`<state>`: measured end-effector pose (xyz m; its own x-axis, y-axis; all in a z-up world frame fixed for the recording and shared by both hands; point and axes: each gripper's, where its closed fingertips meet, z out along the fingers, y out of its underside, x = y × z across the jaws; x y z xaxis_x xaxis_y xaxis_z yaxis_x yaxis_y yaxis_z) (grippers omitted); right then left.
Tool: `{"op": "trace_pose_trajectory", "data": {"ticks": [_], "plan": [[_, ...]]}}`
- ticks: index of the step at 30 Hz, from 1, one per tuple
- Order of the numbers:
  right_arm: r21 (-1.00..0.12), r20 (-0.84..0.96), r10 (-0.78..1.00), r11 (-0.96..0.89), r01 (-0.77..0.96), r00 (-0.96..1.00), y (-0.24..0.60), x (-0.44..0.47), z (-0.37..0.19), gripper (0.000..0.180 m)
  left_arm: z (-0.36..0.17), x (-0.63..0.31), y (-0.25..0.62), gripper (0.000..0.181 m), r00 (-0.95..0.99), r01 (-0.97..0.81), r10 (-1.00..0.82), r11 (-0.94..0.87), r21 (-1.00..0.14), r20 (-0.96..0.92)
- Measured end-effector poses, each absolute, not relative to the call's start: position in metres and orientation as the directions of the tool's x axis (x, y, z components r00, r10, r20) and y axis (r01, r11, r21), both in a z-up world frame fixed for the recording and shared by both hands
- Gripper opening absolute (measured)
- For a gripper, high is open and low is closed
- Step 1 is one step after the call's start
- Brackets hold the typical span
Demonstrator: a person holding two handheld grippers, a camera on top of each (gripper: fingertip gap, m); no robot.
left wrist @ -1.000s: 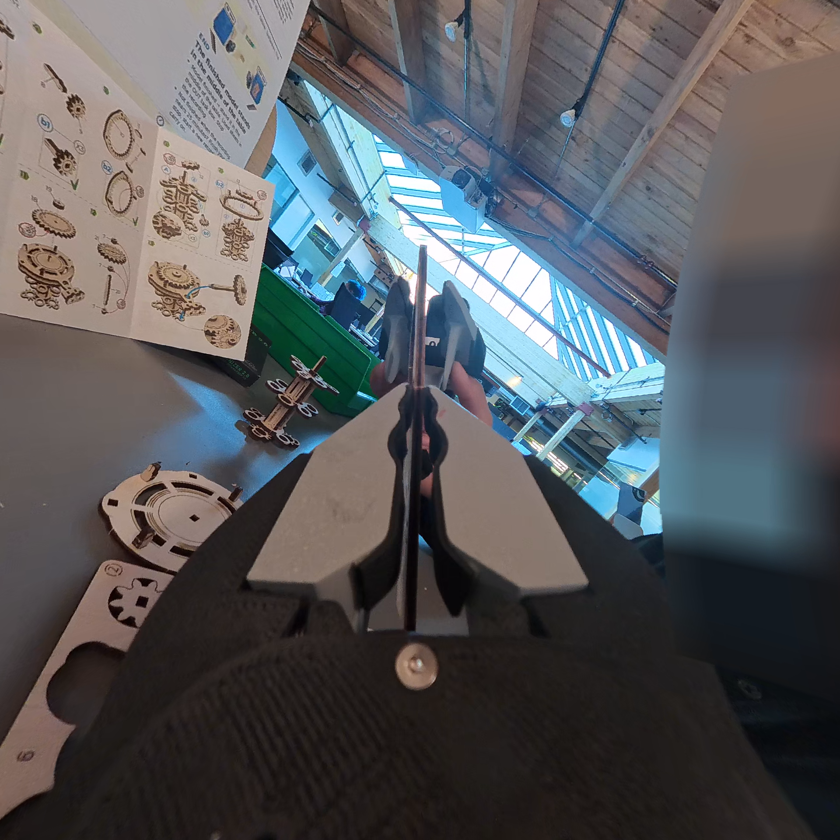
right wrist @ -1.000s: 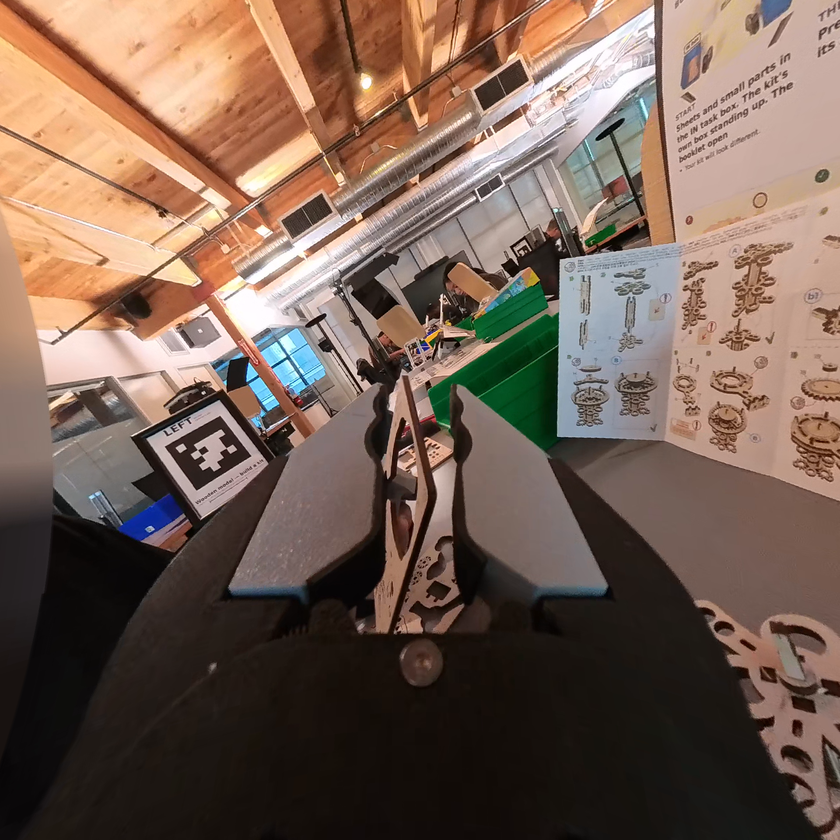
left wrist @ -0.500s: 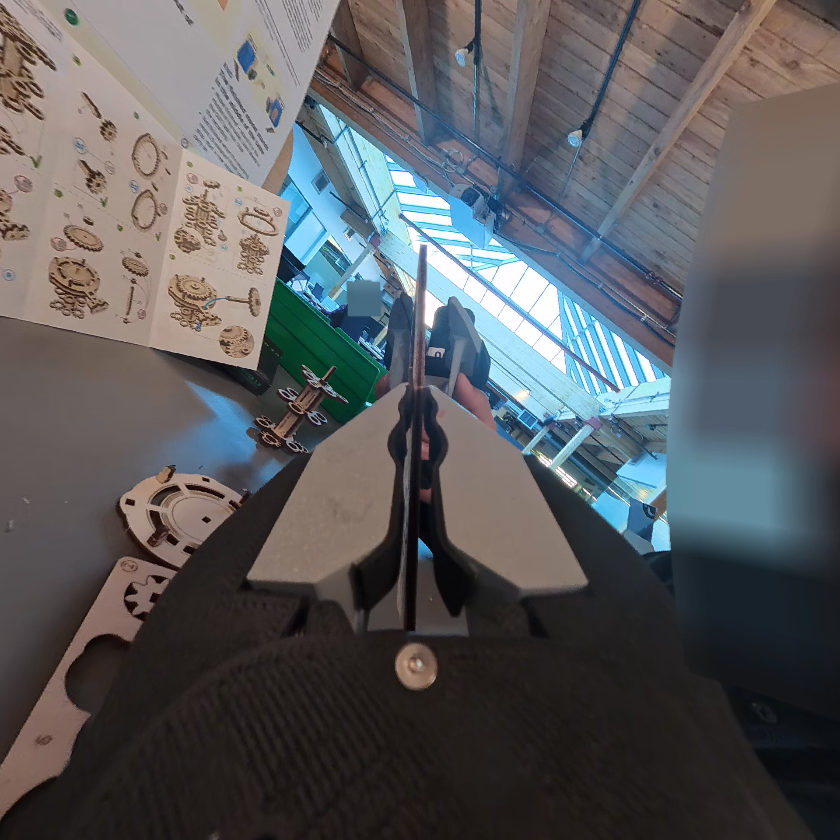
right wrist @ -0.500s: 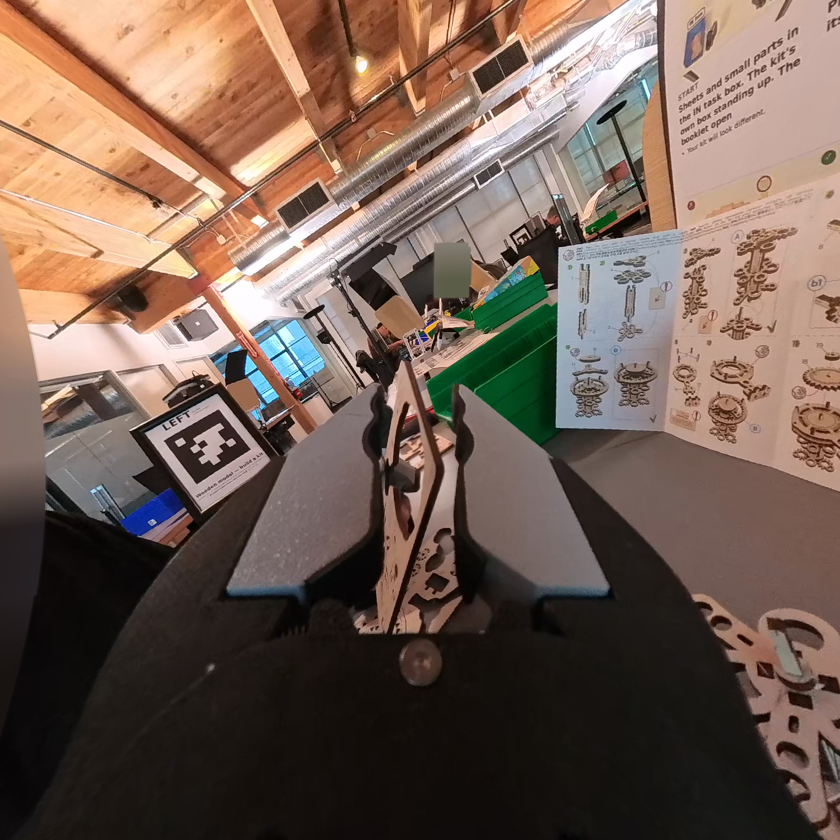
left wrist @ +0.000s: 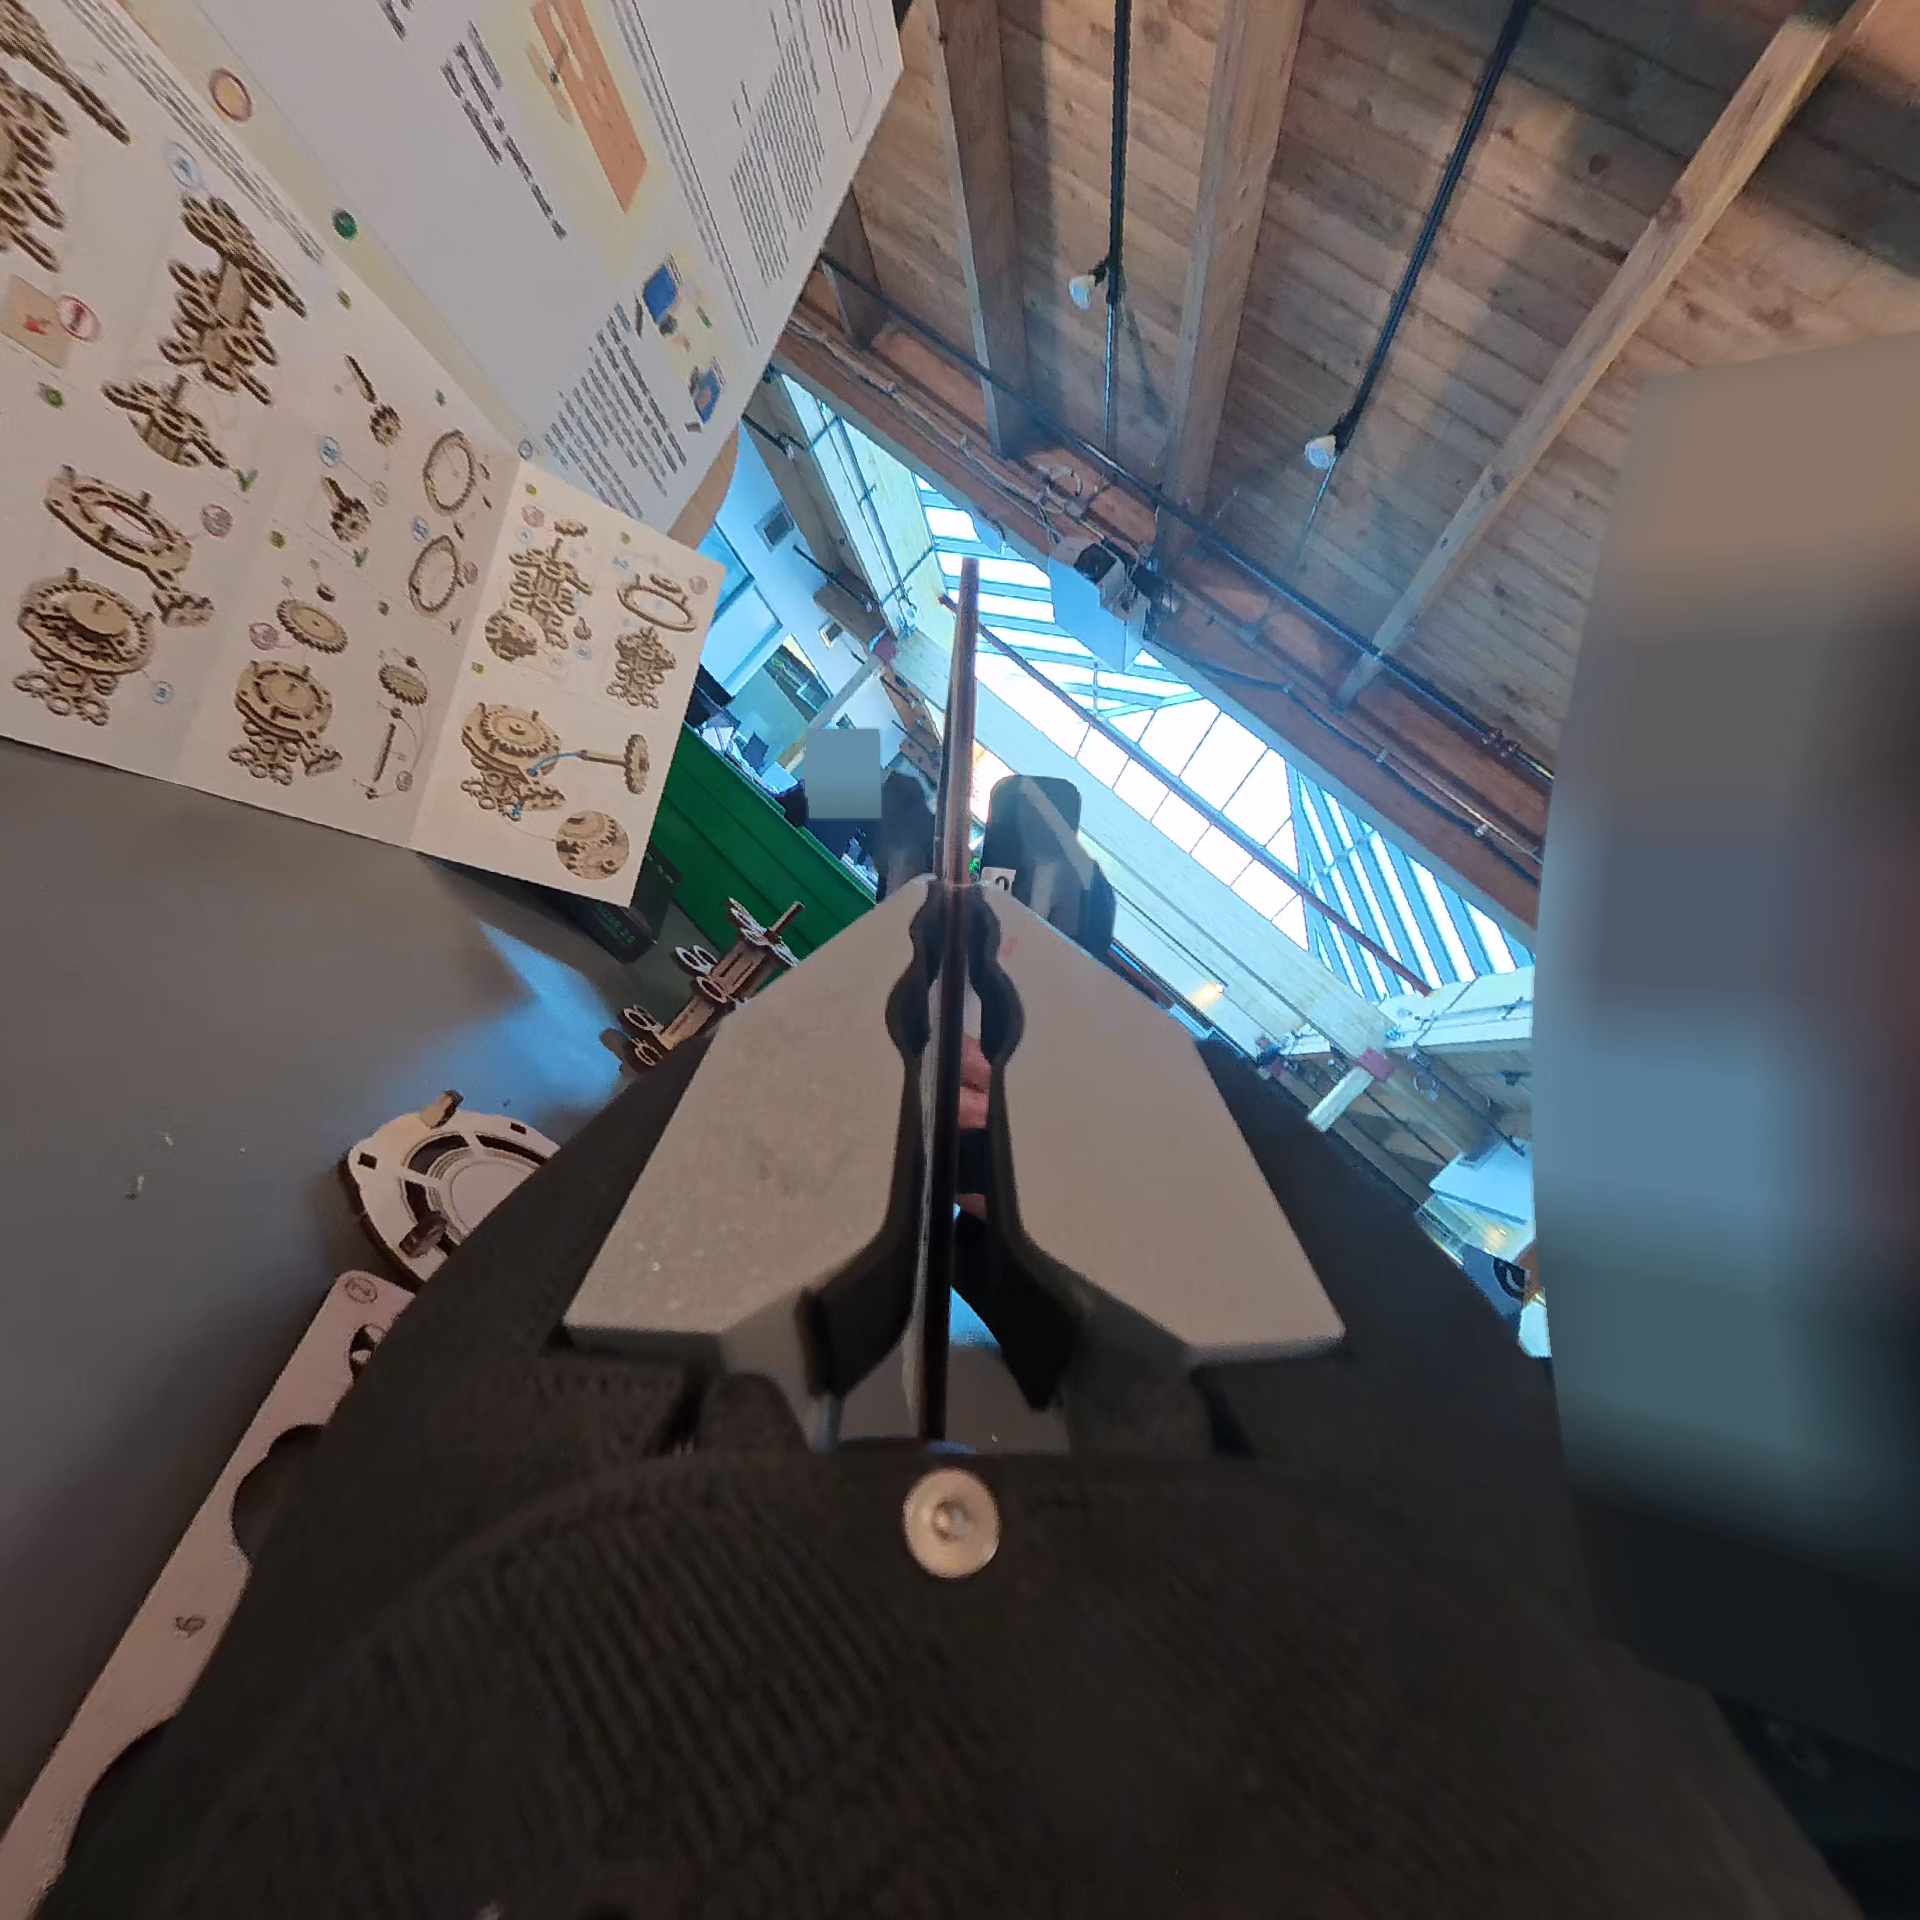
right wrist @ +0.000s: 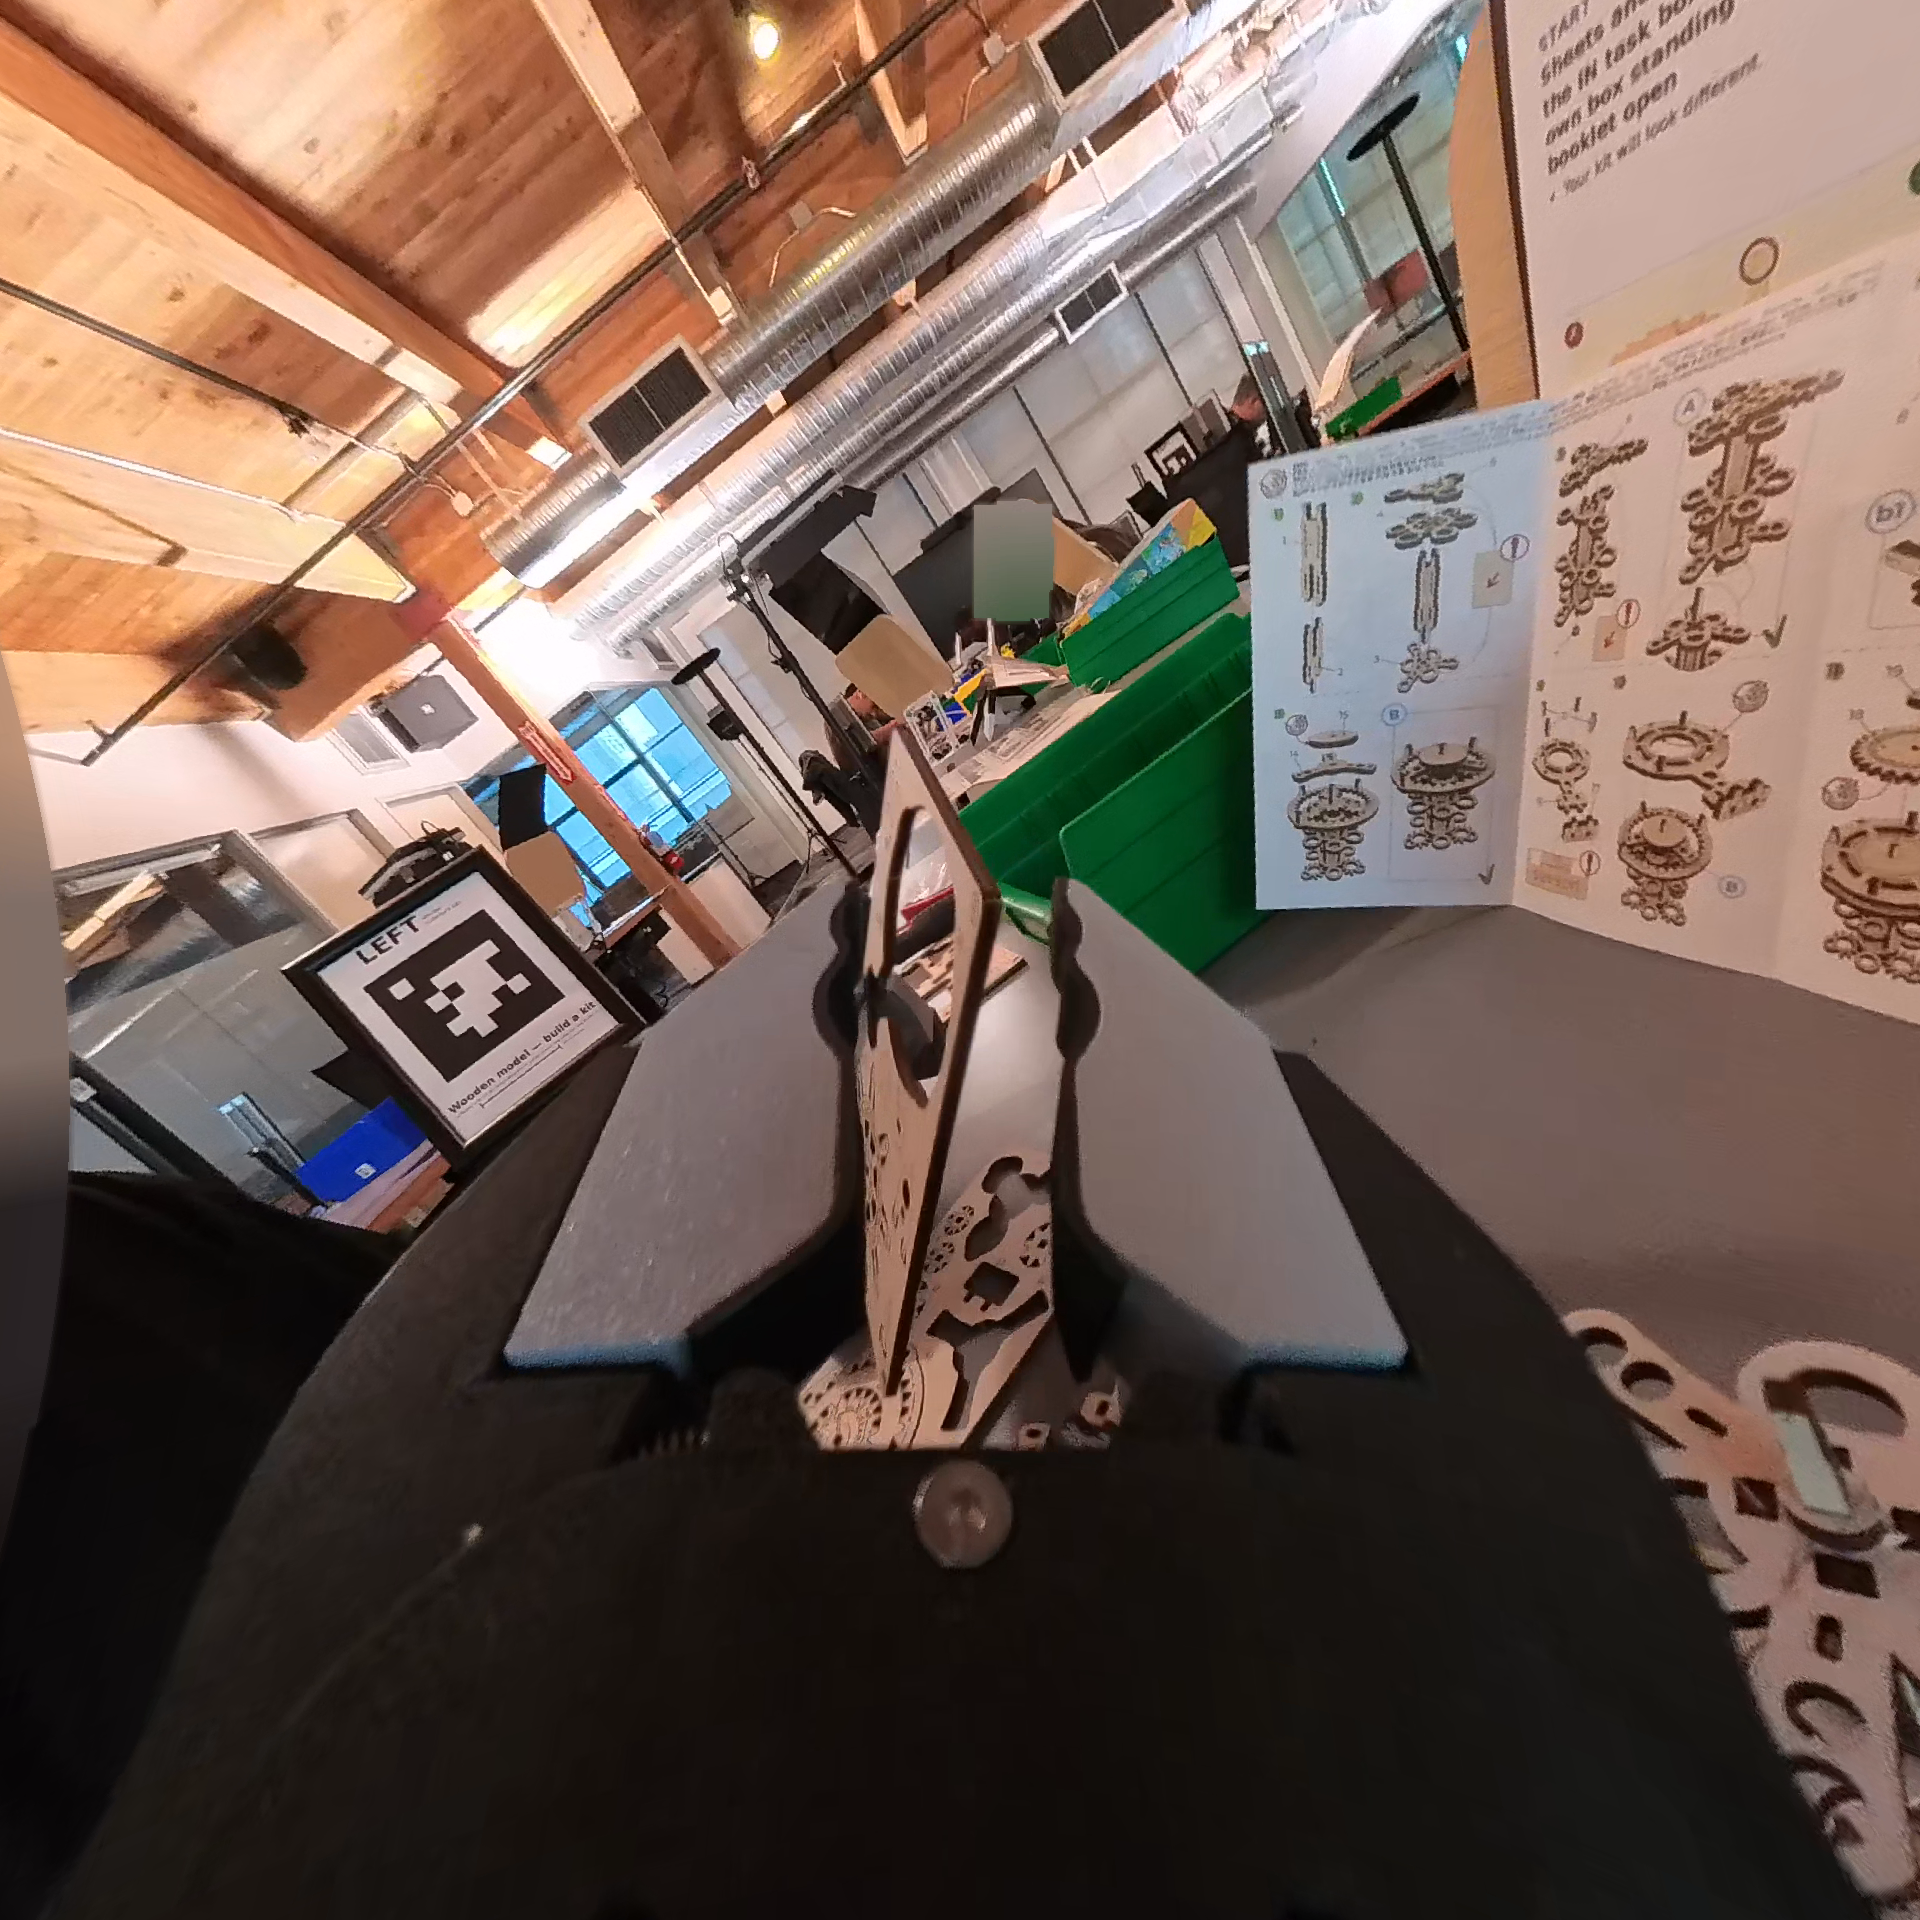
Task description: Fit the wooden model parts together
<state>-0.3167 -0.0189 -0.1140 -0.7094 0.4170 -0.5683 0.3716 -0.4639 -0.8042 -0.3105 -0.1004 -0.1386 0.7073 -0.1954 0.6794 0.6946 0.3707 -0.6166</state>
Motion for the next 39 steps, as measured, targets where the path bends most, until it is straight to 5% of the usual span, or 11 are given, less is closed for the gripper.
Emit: {"op": "trace_pose_trajectory", "data": {"ticks": [5,8,23,30,39], "plan": [[-0.797,-0.593,0.404,-0.419,0.435,-0.696,-0.030,-0.318,-0.127,0.027,-0.139,-0.312,-0.101,0.000,0.712,0.688,-0.183,0.378,-0.620,0.678],[-0.810,-0.581,0.439,-0.387,0.439,-0.685,-0.032,-0.320,-0.133,0.003,-0.139,-0.312,-0.101,0.000,0.711,0.688,-0.183,0.379,-0.619,0.679],[-0.822,-0.566,0.460,-0.375,0.428,-0.684,-0.032,-0.320,-0.130,0.002,-0.139,-0.311,-0.101,0.001,0.712,0.689,-0.188,0.375,-0.620,0.677],[-0.865,-0.471,0.555,-0.442,0.237,-0.686,-0.005,-0.319,-0.099,0.000,-0.131,-0.314,-0.112,0.006,0.719,0.677,-0.214,0.434,-0.595,0.662],[-0.901,-0.353,0.667,-0.432,0.045,-0.656,0.022,-0.309,-0.074,0.000,-0.132,-0.309,-0.115,0.006,0.871,0.464,-0.017,0.353,-0.812,0.490]]}}
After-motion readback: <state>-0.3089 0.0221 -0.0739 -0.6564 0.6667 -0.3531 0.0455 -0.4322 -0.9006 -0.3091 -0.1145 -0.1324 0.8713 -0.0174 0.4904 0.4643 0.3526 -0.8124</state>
